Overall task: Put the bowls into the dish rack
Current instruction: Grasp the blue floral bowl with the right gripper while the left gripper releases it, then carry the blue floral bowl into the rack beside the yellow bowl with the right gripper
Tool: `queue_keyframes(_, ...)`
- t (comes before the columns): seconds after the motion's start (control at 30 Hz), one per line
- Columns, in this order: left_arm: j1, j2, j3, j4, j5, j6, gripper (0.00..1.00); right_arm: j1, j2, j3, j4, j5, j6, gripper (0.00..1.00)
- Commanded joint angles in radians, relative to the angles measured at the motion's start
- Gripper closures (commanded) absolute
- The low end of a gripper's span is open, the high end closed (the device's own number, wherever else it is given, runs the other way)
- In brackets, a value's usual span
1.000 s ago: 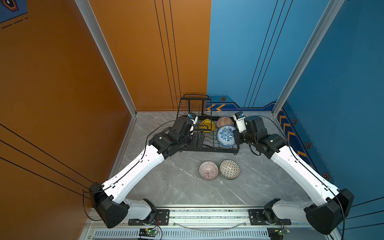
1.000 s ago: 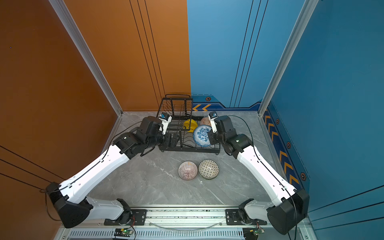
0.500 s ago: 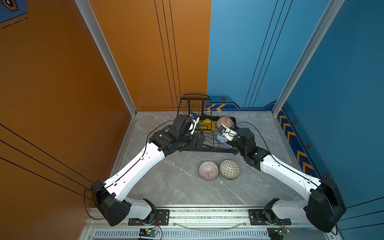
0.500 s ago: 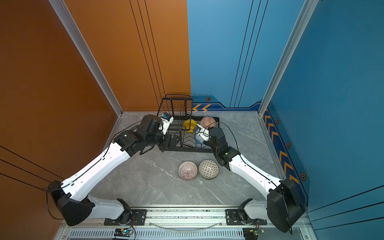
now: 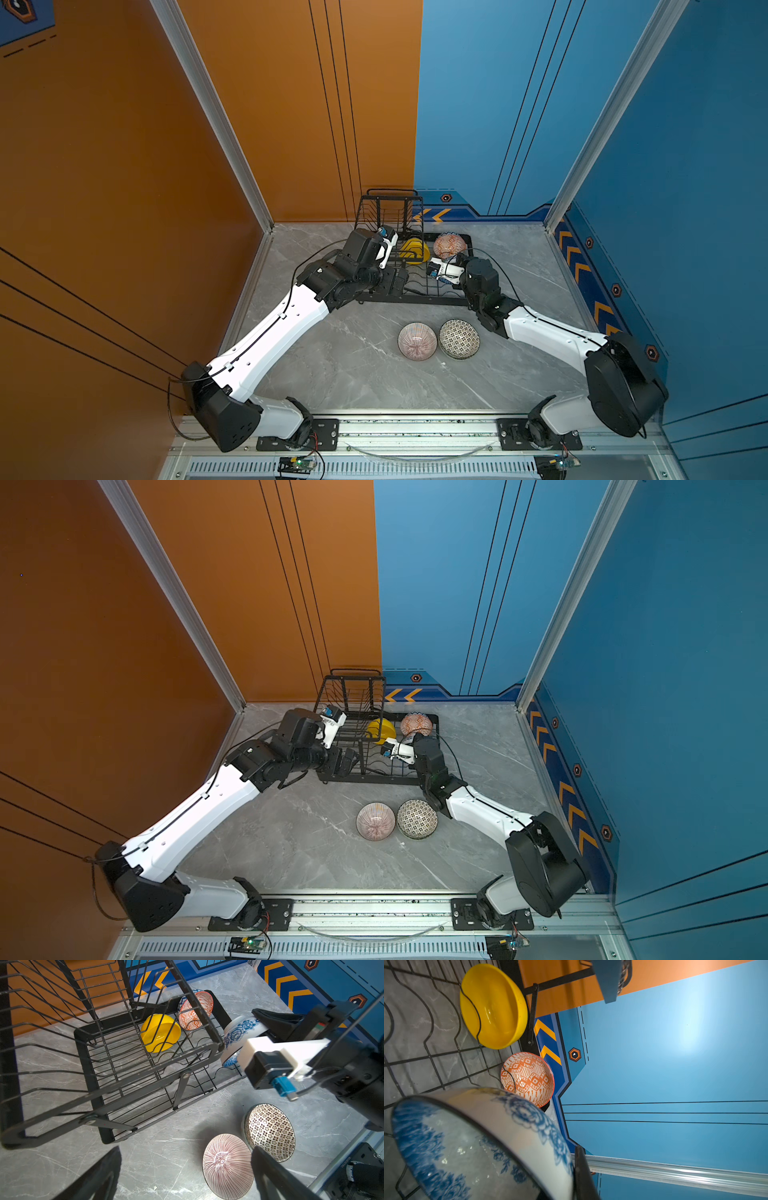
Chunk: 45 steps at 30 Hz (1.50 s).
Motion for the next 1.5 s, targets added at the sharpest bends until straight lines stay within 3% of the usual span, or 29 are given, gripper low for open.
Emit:
queue_keyframes(0.0, 0.011, -0.019, -0.004, -0.016, 0.02, 0.013, 0.02, -0.008, 0.069, 0.056, 0.119, 0.088, -0.059, 1.0)
queue_keyframes(0.53, 0.012, -0.057, -0.031, -0.018, 0.026, 0.011, 0.02, -0.004, 0.361, 0.286, 0.178, 0.152, -0.094, 1.0)
queue_keyframes(1.47, 0.016, -0.066, -0.023, -0.041, 0.025, 0.028, 0.02, 0.073, 0.516, 0.439, 0.122, 0.174, -0.014, 1.0)
